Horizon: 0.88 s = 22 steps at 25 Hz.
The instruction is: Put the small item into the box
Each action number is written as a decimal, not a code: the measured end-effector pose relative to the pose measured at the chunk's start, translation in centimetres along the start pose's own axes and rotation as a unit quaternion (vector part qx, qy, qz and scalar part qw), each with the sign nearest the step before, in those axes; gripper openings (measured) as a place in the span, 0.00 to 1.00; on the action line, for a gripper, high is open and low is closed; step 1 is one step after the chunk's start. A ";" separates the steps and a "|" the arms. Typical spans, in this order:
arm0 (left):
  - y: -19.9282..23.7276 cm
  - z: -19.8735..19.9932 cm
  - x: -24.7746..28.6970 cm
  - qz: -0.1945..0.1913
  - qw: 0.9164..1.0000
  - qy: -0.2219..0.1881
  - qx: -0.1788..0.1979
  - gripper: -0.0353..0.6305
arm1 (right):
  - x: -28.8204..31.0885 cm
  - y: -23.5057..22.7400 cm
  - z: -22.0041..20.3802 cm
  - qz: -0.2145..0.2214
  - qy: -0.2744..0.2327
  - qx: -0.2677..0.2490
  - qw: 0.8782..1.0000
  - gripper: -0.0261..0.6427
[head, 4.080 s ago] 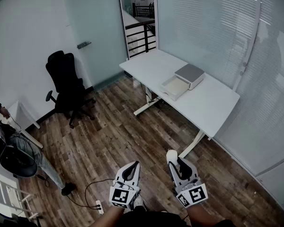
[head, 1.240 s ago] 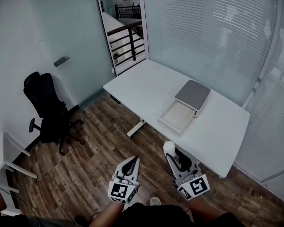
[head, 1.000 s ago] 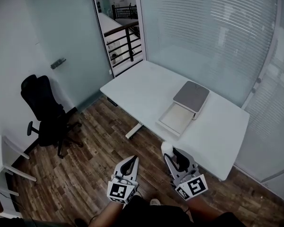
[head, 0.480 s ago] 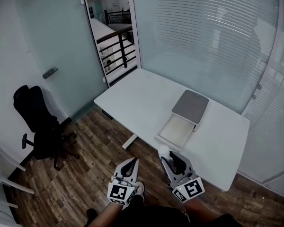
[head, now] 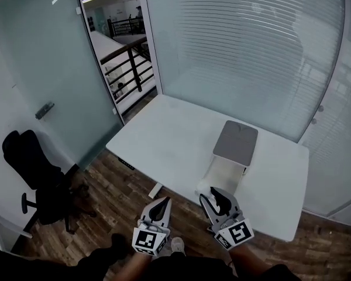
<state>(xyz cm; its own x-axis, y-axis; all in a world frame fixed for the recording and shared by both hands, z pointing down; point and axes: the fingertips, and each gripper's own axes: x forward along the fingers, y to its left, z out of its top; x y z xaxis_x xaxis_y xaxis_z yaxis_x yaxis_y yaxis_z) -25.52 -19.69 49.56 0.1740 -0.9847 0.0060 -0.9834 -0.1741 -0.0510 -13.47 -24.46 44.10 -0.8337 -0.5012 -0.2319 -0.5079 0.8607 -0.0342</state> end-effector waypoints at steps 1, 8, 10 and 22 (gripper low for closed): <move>0.7 -0.1 0.6 -0.007 1.000 0.000 -0.001 0.07 | 0.7 -0.3 -0.2 -0.008 0.001 -0.002 1.000 0.25; 4.1 -0.6 4.6 -0.065 0.998 0.011 -0.005 0.07 | 3.5 -2.8 -1.7 -0.076 0.017 -0.024 0.997 0.25; 4.6 -0.9 5.7 -0.083 0.996 0.017 -0.005 0.07 | 3.8 -3.7 -2.0 -0.096 0.021 -0.030 0.995 0.25; 3.2 -1.1 10.5 -0.168 0.986 -0.012 -0.011 0.07 | 2.3 -7.8 -4.4 -0.167 0.089 -0.056 0.980 0.25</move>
<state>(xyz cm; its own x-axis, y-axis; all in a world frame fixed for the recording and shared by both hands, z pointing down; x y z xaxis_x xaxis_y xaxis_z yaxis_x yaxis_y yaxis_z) -26.87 -30.57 50.51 0.4918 -0.8707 -0.0044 -0.8704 -0.4914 -0.0289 -12.39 -32.75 48.10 -0.6369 -0.7692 -0.0519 -0.7709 0.6363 0.0297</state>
